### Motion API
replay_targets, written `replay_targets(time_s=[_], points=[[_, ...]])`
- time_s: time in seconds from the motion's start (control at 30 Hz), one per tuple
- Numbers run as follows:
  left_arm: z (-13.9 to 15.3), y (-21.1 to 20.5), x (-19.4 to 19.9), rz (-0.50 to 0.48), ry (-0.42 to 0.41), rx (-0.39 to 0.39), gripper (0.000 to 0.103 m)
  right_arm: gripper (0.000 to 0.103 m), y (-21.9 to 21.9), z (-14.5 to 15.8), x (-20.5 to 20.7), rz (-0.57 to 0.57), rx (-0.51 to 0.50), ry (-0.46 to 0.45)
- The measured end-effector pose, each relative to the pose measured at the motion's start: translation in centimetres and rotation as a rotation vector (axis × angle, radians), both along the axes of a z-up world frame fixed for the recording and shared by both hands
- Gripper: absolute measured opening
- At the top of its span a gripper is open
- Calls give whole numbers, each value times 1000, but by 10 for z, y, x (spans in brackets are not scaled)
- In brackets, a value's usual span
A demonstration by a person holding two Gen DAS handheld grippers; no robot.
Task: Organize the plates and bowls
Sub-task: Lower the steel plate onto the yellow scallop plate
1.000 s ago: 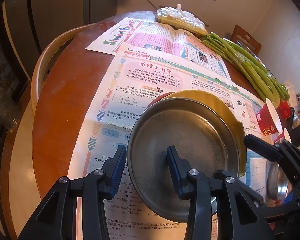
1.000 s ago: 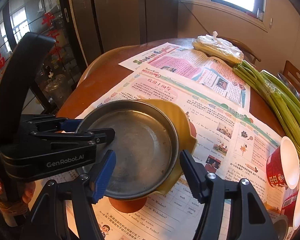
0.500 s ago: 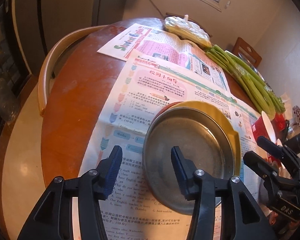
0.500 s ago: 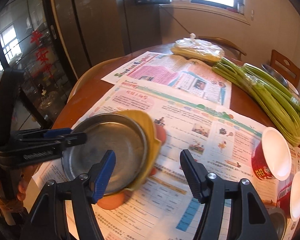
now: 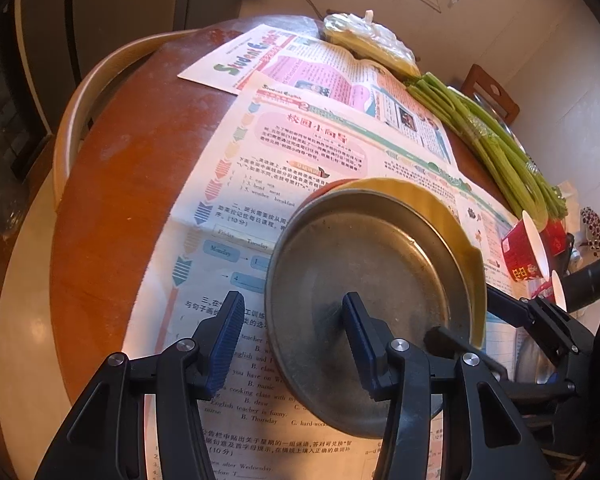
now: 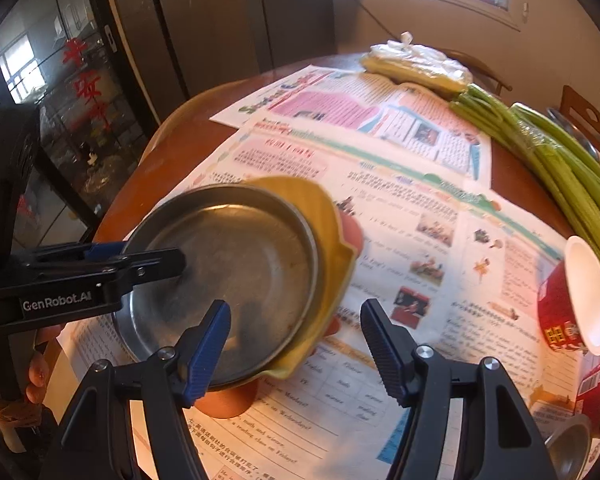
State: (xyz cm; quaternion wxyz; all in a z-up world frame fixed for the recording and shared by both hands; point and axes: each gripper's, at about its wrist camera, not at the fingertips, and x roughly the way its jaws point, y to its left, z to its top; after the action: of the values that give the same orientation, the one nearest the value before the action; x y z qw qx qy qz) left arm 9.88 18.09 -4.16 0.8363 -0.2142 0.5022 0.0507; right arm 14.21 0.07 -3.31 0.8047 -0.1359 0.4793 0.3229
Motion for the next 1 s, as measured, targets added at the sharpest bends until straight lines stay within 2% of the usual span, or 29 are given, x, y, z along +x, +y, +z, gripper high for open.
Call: replay_targets(time_s=[0.1, 0.2, 0.4, 0.5, 0.63, 0.83, 1.0], points=[[-1, -1, 1, -6, -1, -9, 52, 67, 6, -1, -3, 20, -2, -2], [-2, -2, 3, -5, 3, -12, 53, 71, 12, -2, -6, 34, -24, -19], [3, 4, -3, 35, 13, 33, 53, 73, 18, -7, -7, 54, -46, -24], [-1, 9, -3, 46, 17, 10, 57, 74, 18, -8, -6, 58, -46, -27], [-3, 7, -1, 37, 17, -18, 57, 77, 20, -8, -7, 65, -47, -28], [-9, -5, 5, -4, 17, -100, 58, 77, 18, -8, -5, 64, -32, -21], [-8, -8, 7, 4, 21, -87, 58, 77, 17, -8, -5, 70, -25, -20]])
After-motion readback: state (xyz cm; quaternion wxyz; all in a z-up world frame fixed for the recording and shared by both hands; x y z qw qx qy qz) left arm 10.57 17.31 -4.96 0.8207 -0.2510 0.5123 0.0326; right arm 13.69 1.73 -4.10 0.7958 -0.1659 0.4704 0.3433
